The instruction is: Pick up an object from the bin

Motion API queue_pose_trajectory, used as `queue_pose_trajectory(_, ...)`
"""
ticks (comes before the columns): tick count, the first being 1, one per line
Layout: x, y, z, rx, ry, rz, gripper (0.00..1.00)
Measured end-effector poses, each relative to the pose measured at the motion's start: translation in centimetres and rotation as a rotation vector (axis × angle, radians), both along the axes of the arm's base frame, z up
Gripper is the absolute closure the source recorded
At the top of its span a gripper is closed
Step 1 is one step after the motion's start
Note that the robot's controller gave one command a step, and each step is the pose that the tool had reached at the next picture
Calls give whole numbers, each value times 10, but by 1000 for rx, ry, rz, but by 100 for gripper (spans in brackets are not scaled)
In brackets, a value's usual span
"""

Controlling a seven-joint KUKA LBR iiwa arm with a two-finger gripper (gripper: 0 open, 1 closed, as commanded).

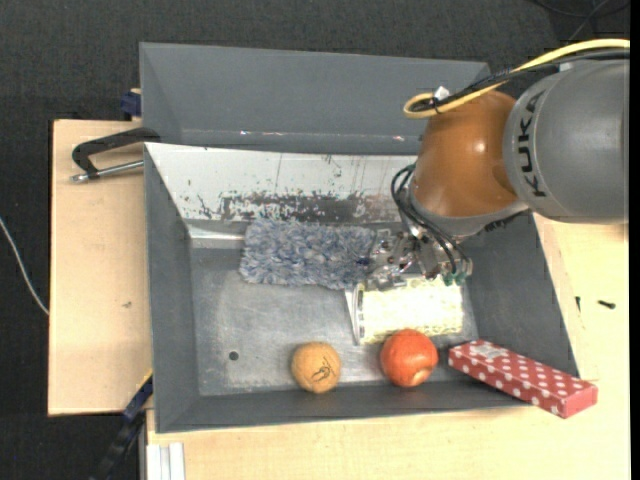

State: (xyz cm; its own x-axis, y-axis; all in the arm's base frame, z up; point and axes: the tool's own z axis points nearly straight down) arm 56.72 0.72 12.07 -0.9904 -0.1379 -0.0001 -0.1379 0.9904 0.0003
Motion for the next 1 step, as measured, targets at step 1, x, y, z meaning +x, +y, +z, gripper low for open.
queue_pose_trajectory(1,16,-18,165,1,-6,-35,100)
